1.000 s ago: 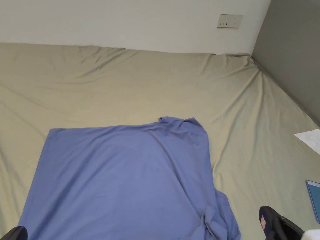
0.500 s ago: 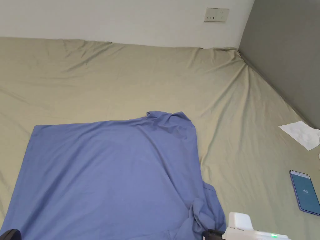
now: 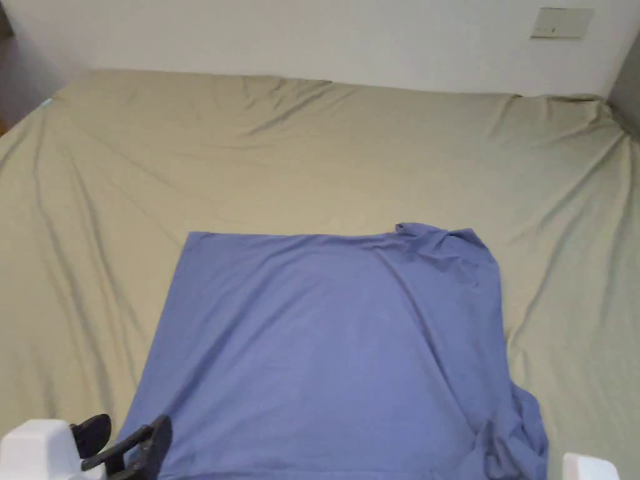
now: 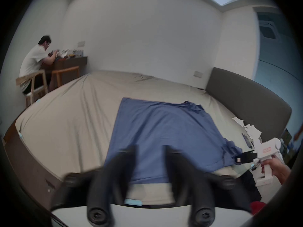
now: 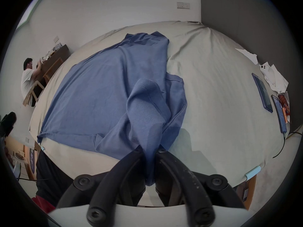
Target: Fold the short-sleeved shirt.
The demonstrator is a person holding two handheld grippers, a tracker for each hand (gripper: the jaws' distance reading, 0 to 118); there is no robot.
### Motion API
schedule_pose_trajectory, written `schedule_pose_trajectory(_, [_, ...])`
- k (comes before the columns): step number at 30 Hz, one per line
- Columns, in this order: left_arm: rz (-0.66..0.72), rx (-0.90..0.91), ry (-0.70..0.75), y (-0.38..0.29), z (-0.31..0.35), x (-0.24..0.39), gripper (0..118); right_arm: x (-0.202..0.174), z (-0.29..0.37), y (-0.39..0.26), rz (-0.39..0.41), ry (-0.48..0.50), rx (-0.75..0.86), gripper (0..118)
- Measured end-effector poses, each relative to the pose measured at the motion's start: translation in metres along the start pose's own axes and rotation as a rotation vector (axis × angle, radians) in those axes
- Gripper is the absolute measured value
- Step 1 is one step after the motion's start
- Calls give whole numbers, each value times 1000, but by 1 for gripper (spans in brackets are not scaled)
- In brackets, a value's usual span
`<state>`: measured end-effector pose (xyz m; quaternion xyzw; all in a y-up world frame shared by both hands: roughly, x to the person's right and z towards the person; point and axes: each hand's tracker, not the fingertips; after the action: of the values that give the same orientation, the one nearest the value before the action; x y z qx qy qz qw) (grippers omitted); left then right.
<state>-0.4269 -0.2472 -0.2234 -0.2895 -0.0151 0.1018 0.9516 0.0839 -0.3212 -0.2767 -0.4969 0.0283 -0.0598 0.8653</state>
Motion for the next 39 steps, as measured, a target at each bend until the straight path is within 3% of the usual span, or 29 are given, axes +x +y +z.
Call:
schedule_pose_trajectory(2, [41, -110, 70, -1, -25, -19, 91, -2, 0, 0, 20, -2, 7, 9])
schedule_pose_trajectory(3, [41, -158, 78, -4, -37, -29, 103, -3, -3, 0, 35, -6, 3, 9])
schedule_pose_trajectory(4, [52, -193, 96, -8, -48, -39, 105, -3, -4, 0, 33, -6, 0, 9])
schedule_pose_trajectory(6, [21, -282, 172, -18, -65, -45, 99, -2, -5, 0, 19, 10, -6, 9])
schedule_pose_trajectory(8, [-50, -334, 147, -30, -76, -47, 97, -2, -6, 0, 21, 10, -10, 9])
schedule_pose_trajectory(14, [-79, -411, 158, -55, -85, -38, 73, -5, -2, 1, 27, 4, -9, 9])
schedule_pose_trajectory(22, [-68, -432, 144, -67, -72, -40, 51, -11, -1, 2, 32, 8, -9, 9])
schedule_pose_trajectory(23, [-49, -429, 146, -65, -72, -42, 44, -9, -3, 3, 31, 9, -10, 9])
schedule_pose_trajectory(24, [-32, -435, 156, -60, -72, -43, 22, -9, -3, 3, 33, 10, -10, 9])
schedule_pose_trajectory(25, [-17, -445, 152, -56, -71, -45, 8, -10, -2, 3, 36, 8, -9, 9])
schedule_pose_trajectory(31, [-210, -400, 201, -46, -65, -19, 5, -14, 4, 4, 49, 0, 1, 9])
schedule_pose_trajectory(35, [-184, -362, 166, -30, -59, -10, 5, -18, 16, 9, 75, -5, 20, 9])
schedule_pose_trajectory(39, [-45, -335, 81, -6, -59, -21, 5, -16, 25, 24, 60, 11, 41, 9])
